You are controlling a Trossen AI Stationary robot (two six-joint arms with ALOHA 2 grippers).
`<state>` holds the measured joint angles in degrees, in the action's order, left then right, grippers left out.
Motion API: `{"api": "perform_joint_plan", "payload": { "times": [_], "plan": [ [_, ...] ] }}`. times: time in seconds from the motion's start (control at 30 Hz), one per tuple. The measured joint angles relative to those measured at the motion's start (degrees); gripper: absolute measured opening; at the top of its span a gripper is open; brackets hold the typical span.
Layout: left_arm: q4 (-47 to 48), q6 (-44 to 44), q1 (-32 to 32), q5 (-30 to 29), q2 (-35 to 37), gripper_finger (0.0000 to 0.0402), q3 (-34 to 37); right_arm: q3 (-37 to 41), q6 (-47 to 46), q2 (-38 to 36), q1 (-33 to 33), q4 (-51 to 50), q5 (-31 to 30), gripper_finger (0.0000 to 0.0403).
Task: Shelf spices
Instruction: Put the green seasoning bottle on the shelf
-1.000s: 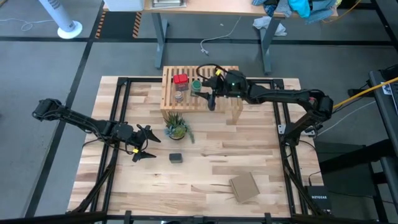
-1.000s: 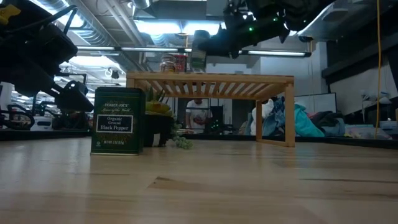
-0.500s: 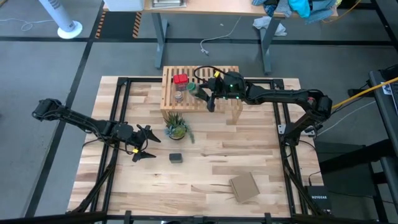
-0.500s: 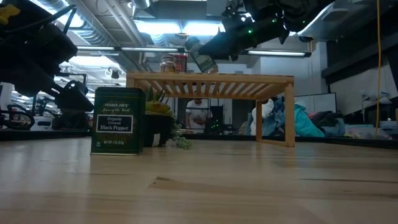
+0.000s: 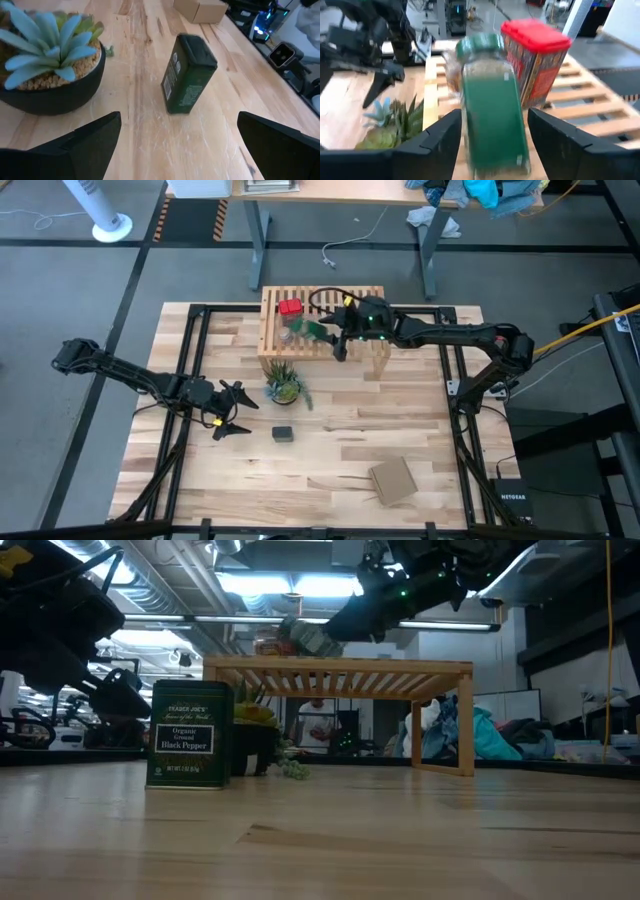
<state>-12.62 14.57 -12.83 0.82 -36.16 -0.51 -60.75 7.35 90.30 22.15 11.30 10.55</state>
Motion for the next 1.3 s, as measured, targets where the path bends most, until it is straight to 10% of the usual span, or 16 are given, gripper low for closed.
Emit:
{"api": "perform_joint_plan", "payload": {
  "times": [1.3],
  "plan": [
    [-10.64, -9.45, 3.44, -5.55, 0.04, 0.0392, -0.65, 0.13, 0.69, 1.32, -0.01, 3.42, -3.35, 0.0202]
  ]
}}
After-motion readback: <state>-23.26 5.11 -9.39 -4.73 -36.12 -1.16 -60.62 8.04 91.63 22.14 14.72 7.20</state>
